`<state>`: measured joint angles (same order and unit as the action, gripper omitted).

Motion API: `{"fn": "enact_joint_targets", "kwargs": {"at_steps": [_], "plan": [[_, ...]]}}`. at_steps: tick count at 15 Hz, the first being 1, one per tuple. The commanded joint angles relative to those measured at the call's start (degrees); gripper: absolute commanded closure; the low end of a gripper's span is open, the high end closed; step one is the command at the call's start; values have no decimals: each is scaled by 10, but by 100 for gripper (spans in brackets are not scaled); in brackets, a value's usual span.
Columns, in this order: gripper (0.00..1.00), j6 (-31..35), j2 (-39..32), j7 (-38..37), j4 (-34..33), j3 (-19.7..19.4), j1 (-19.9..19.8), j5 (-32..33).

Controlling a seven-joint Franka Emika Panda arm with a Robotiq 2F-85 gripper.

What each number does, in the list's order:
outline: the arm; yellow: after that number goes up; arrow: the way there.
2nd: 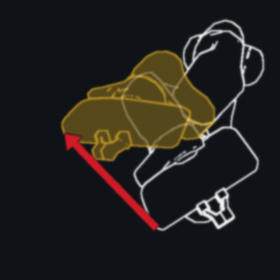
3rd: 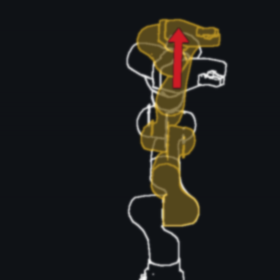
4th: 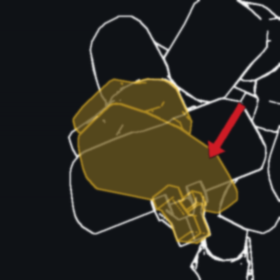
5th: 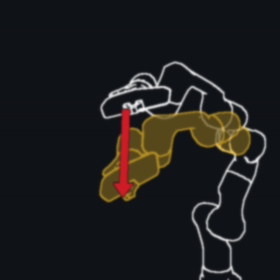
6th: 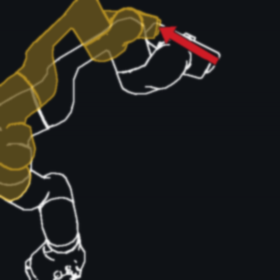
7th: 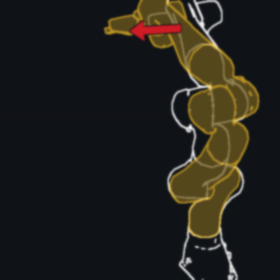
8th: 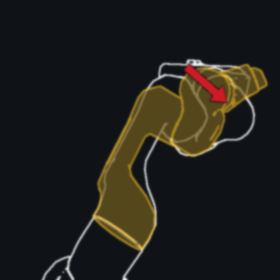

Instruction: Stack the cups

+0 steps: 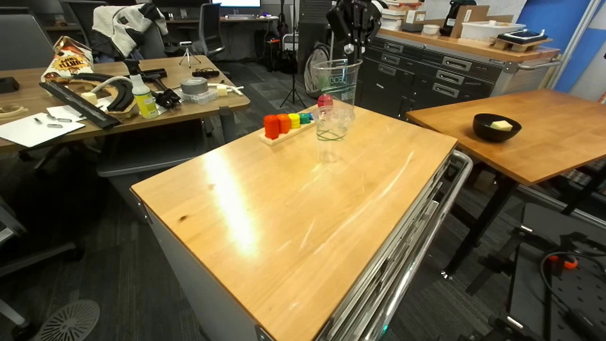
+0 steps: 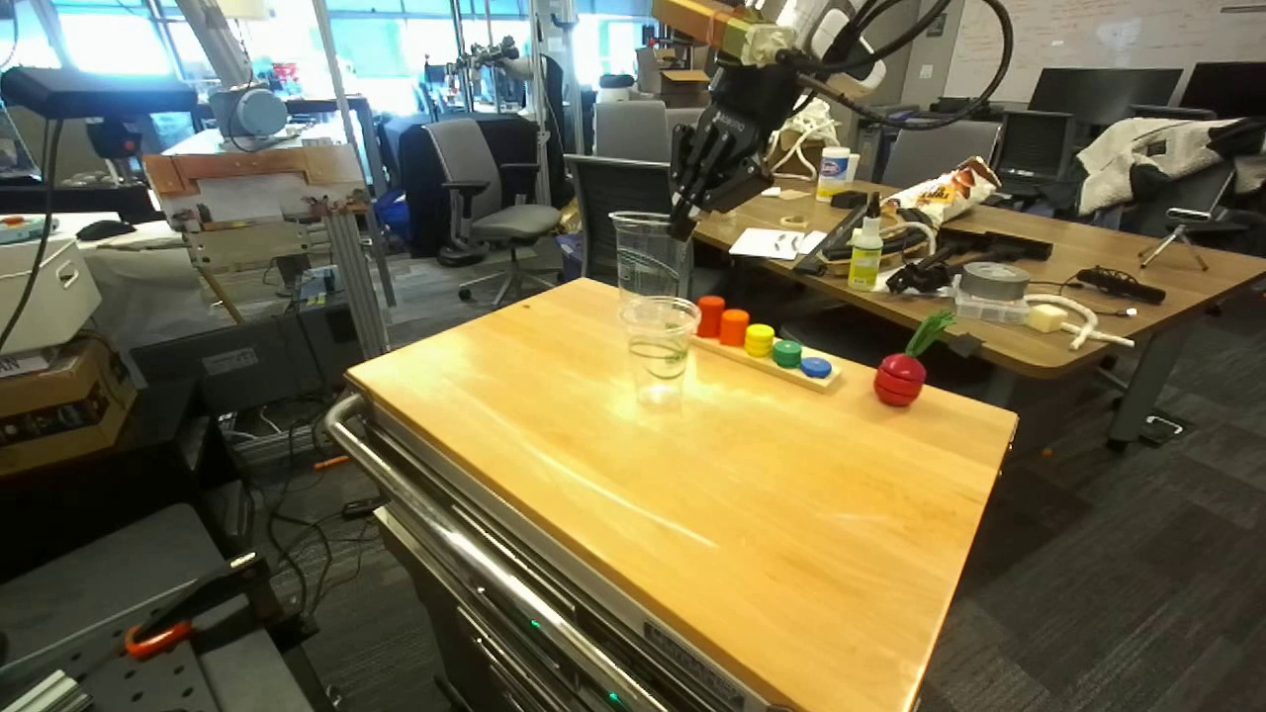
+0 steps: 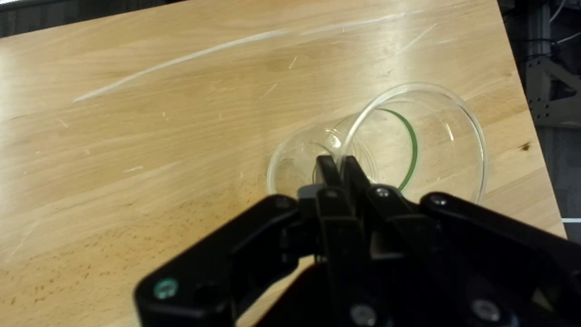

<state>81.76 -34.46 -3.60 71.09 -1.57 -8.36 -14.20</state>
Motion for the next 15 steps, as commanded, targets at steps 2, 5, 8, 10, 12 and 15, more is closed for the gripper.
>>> {"fn": "enact_joint_targets", "kwargs": {"at_steps": [2,5,8,10,12,15], "plan": [[98,38,2,31,16,4,-6,-22],[98,55,2,46,22,5,-5,-19],[98,64,6,65,34,6,-6,-18],[98,71,11,78,47,6,-7,-16],[98,76,14,90,62,5,-8,-14],[98,86,17,106,82,4,-10,-12]]}}
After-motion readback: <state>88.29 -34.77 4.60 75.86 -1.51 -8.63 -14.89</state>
